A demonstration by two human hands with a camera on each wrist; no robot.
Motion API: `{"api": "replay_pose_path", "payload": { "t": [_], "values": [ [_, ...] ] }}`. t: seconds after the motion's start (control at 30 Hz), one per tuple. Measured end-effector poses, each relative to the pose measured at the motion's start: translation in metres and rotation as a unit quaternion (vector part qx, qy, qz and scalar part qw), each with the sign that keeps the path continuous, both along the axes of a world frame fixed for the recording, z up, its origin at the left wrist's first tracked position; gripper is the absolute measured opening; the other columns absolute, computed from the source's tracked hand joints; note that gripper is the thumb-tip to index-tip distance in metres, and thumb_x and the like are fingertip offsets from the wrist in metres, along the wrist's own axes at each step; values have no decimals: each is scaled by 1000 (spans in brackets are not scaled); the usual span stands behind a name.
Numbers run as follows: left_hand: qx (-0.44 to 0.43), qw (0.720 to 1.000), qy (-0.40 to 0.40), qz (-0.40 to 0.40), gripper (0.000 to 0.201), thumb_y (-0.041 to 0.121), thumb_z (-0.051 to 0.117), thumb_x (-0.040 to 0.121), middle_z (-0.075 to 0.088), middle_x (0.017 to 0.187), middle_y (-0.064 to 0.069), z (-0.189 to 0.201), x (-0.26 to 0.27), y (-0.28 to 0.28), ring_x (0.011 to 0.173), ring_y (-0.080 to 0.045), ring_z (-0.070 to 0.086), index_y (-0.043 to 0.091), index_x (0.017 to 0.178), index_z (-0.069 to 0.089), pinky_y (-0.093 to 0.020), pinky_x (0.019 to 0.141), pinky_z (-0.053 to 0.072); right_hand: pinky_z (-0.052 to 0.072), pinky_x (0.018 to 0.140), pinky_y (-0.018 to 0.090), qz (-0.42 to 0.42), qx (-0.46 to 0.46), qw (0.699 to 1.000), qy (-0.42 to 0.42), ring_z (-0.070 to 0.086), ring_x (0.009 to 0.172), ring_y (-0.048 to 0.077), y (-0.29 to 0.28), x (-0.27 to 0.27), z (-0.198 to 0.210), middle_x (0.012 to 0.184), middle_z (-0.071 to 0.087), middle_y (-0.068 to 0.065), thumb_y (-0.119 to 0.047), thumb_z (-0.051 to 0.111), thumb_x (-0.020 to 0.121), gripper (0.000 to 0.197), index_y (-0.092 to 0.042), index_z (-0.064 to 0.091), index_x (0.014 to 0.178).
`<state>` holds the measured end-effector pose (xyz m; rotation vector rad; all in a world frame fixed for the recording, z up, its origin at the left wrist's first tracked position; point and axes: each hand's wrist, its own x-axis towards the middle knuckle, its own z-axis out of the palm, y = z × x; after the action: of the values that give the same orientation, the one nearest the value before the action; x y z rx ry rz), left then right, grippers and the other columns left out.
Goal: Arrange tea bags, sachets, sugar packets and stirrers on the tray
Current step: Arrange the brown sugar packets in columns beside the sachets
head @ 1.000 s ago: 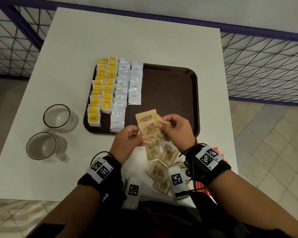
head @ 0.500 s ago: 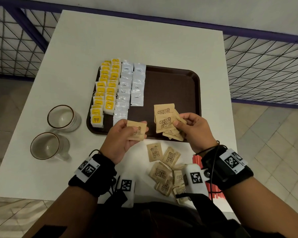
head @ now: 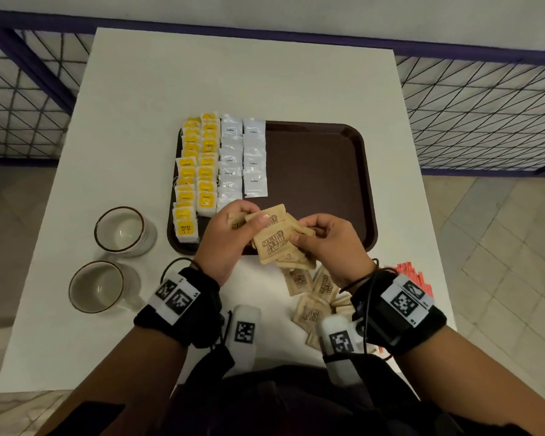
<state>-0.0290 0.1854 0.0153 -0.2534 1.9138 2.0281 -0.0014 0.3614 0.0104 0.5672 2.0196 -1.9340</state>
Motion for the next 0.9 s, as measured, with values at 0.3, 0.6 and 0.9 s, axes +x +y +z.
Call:
{"api": "replay_pose_path", "payload": {
  "t": [0.3, 0.6, 0.9],
  "values": [
    [94, 985, -66, 129, 11, 14, 56, 92, 66, 85, -10, -11, -5, -25, 82, -28, 65, 16, 81, 54, -47, 70, 54, 56, 69, 35, -74, -46, 996, -32, 66, 76, 30, -24, 7, -9, 85, 71, 18, 2, 69, 78, 12, -5, 64, 86],
    [418, 879, -214, 88, 28, 37, 54, 82, 66, 116, -18, -11, -7, -40, 108, -31, 63, 12, 95, 51, -39, 84, 54, 60, 63, 36, -123, -131, 983, -41, 70, 68, 25, -15, 3, 3, 79, 72, 15, 6, 64, 79, 10, -1, 62, 87],
    [439, 878, -186, 42, 58, 51, 74, 63, 60, 127, -14, -13, -13, -47, 85, -20, 62, 26, 114, 59, -27, 67, 46, 60, 59, 36, -120, -148, 980, -50, 70, 67, 25, -21, 0, 6, 77, 72, 15, 6, 62, 80, 9, -1, 62, 85]
  ]
}}
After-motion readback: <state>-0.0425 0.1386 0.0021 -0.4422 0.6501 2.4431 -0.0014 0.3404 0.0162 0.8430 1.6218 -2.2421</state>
